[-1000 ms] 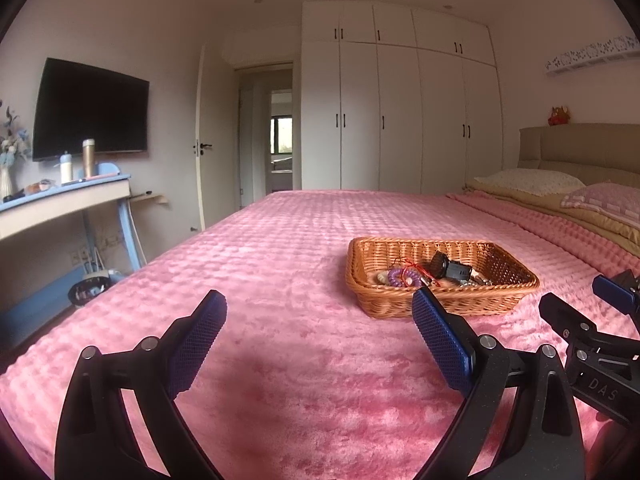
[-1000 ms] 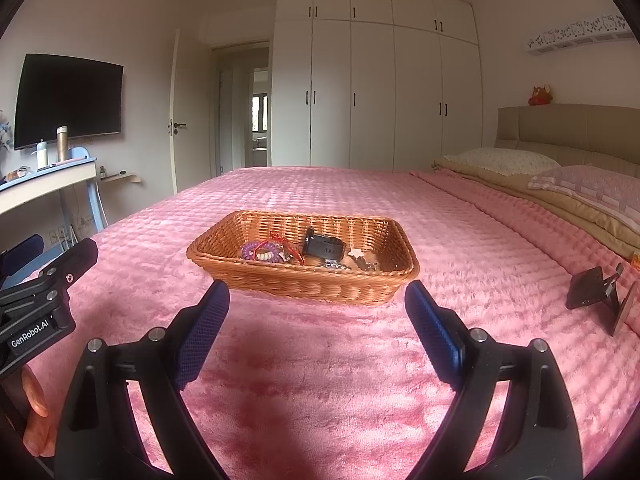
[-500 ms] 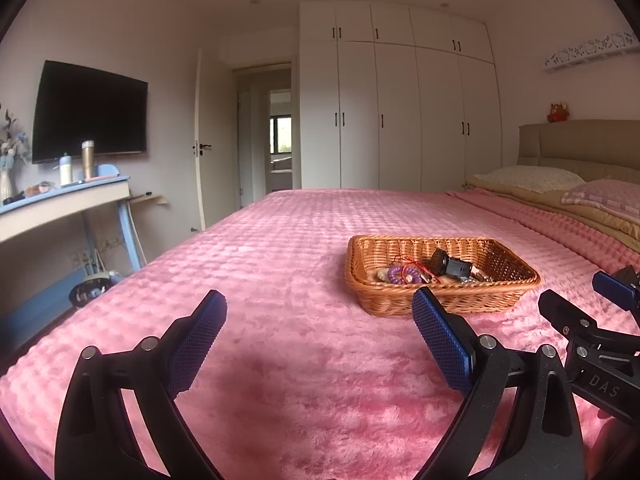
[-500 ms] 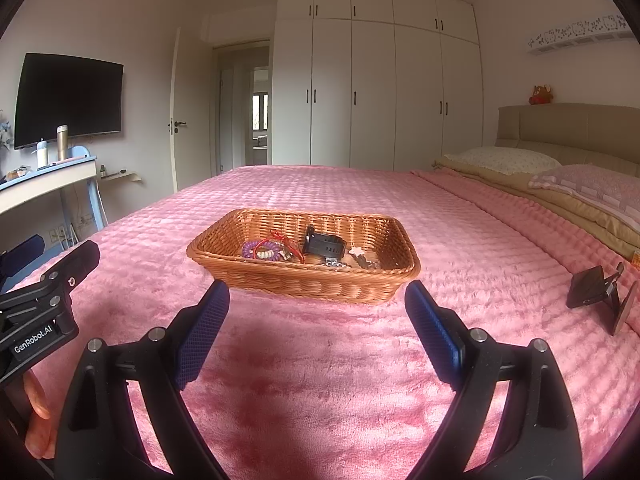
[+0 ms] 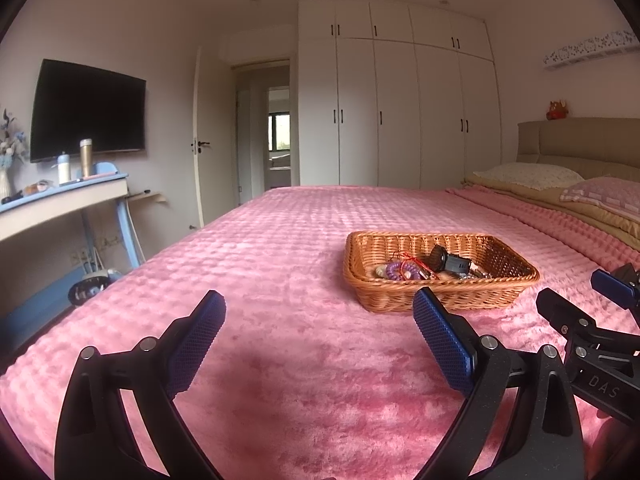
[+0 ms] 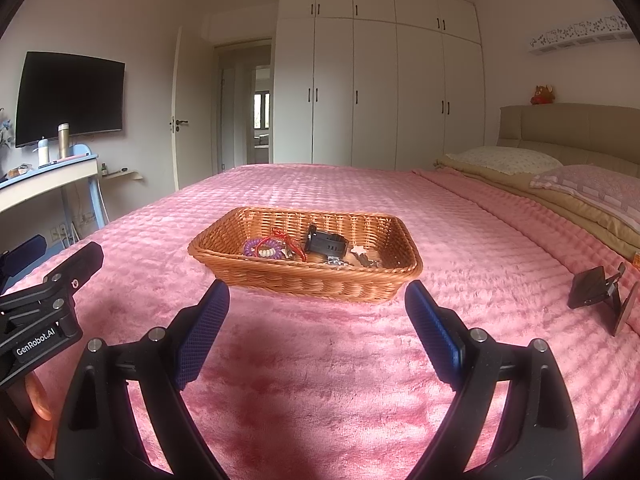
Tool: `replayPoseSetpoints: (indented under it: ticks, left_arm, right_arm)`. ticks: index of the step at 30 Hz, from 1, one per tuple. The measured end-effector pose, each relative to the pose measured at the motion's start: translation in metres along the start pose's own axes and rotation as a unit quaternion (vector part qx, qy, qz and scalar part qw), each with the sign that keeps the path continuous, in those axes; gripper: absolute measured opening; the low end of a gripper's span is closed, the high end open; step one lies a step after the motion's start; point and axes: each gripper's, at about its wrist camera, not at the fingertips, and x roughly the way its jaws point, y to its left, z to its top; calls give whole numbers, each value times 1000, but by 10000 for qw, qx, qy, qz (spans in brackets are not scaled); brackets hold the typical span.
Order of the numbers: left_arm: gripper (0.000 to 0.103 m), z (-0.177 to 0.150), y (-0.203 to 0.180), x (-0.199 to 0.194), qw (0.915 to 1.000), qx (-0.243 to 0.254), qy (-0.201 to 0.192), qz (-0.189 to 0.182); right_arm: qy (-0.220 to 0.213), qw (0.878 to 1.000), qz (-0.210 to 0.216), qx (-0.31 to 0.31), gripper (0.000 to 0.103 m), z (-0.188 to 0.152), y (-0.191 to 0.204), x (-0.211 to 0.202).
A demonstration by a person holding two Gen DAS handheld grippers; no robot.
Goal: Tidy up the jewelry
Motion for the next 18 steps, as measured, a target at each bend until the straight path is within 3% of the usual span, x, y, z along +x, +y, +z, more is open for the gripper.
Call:
replayPoseSetpoints:
  ticks: [18]
  left_arm:
    - [93,0,1,1,10000,-24,36,-12]
  right_arm:
    - [8,10000,-17,48,85,-1,-3,2]
